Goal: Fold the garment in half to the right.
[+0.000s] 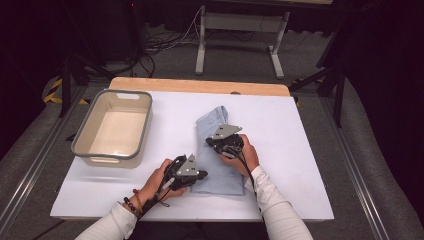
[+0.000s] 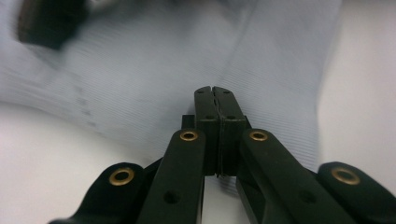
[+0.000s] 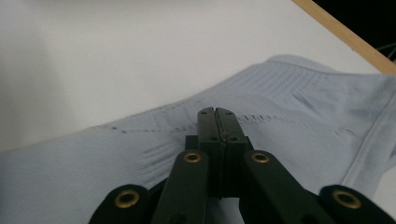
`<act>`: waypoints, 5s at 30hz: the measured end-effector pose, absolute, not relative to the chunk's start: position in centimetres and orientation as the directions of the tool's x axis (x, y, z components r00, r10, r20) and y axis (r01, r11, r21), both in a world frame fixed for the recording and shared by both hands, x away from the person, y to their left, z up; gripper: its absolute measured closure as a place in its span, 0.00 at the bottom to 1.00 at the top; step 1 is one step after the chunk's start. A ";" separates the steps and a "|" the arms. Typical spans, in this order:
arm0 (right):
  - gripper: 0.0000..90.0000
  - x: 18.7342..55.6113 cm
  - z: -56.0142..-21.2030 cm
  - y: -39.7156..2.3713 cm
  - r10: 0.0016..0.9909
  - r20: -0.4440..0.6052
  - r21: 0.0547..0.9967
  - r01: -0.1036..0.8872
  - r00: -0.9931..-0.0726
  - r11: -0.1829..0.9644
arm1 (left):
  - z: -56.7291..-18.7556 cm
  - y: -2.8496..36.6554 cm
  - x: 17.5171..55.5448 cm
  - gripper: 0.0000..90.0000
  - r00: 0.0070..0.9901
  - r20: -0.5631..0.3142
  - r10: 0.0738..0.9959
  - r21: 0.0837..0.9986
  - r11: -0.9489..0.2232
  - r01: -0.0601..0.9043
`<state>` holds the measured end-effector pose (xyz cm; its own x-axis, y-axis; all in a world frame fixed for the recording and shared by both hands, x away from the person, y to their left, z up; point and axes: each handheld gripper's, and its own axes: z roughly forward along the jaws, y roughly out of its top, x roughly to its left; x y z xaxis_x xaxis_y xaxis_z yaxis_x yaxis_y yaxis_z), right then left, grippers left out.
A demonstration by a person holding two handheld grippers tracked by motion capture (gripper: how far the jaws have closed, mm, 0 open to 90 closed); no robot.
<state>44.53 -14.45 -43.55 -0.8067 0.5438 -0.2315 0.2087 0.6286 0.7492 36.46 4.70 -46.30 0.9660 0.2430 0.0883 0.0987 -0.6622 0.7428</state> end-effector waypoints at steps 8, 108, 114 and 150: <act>1.00 46.6 -44.2 -15.3 0.591 -0.255 0.701 0.275 -0.765 0.658 | -46.7 4.9 36.6 1.00 0.967 0.039 0.251 0.764 -0.631 0.133; 0.98 37.0 -43.3 -20.7 0.627 -0.232 0.840 0.172 -0.744 0.515 | -44.1 5.0 39.1 0.98 0.887 0.167 0.430 0.841 -0.532 0.099; 0.96 36.6 -45.0 -20.7 0.610 -0.203 0.813 0.215 -0.766 0.542 | -46.0 5.3 39.5 0.99 0.916 0.107 0.387 0.815 -0.562 0.142; 0.46 34.3 -41.5 -21.9 0.665 -0.213 0.888 0.142 -0.716 0.438 | -42.5 8.3 36.2 0.54 0.873 0.254 0.416 0.861 -0.509 -0.009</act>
<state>34.26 -21.91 -41.46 -0.7161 0.6646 -0.2133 0.1421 0.4380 0.8877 36.21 8.25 -42.49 0.8732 0.4156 0.2545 -0.0089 -0.5086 0.8609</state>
